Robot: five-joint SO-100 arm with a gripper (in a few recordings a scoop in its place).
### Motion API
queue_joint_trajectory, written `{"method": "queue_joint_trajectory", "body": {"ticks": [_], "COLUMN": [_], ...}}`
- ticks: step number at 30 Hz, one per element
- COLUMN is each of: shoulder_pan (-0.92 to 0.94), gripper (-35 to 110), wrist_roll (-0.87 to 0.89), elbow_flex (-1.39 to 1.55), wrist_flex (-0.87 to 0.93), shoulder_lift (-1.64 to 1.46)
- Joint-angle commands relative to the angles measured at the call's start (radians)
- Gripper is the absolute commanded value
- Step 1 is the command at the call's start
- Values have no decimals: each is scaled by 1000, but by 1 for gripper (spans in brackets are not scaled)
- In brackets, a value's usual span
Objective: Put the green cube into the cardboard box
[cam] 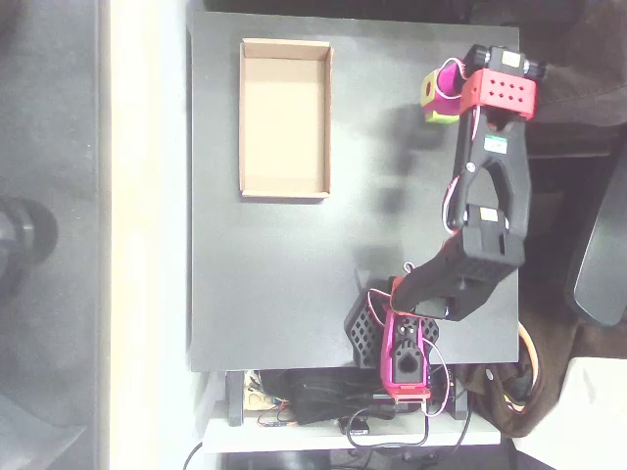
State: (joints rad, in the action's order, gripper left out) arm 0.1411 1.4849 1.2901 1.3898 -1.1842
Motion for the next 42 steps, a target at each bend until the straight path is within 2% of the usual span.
{"method": "queue_joint_trajectory", "body": {"ticks": [1,16,27,42], "shoulder_pan": [3,-28,-273,-598], "gripper": [12,12,12,12], "wrist_roll": [9,9,9,9], "elbow_flex": [-26,-14,-14,-11], "wrist_flex": [11,11,0,-2], "shoulder_lift": [-183,-661,-845,-773]}}
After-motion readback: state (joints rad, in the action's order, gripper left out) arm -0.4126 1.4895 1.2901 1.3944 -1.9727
